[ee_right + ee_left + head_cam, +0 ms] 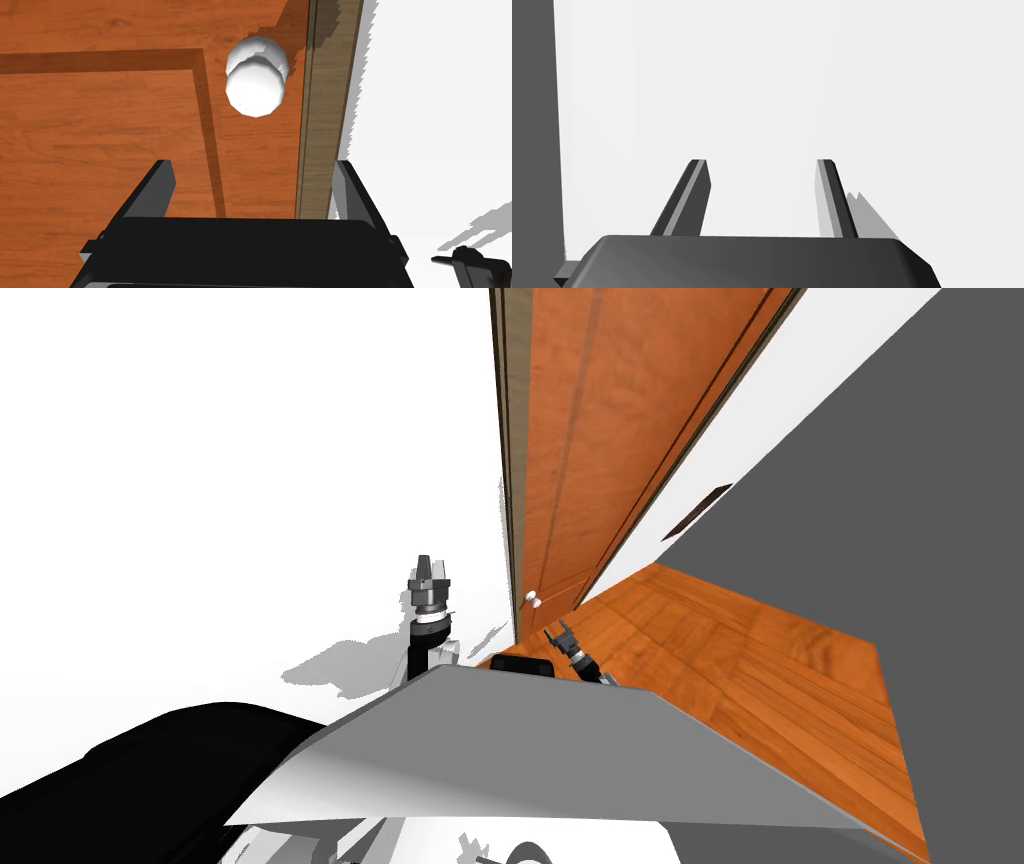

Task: Pull the door open

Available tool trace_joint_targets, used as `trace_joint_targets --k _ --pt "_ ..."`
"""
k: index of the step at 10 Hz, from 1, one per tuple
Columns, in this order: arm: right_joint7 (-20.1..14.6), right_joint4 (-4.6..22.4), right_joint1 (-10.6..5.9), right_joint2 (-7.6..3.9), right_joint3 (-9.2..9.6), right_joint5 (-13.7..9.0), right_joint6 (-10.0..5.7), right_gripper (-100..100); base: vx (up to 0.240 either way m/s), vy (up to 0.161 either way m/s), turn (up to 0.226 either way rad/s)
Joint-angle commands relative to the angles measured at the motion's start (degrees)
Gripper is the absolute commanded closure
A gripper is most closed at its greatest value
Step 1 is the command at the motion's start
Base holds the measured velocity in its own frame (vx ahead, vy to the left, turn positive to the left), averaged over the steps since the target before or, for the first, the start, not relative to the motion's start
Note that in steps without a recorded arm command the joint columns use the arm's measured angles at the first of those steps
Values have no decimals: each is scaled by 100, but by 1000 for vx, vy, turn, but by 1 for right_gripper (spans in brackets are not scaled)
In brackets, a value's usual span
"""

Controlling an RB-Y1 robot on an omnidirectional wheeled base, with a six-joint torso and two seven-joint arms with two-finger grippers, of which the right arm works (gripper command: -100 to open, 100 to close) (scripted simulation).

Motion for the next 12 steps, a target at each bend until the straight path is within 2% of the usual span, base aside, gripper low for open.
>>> trace_joint_targets --k 1,5,7,10,12 --pt "21 28 -19 7 -10 -13 5 -100 -195 -54 66" --pt "112 136 -127 45 -66 -90 44 -100 -185 -22 81" --pt "212 256 -246 87 -128 -176 89 -100 -200 -17 166" --pt "472 575 -561 200 -291 -402 209 -100 -191 16 246" --pt "648 794 -776 278 -402 -557 294 -100 -56 36 223"
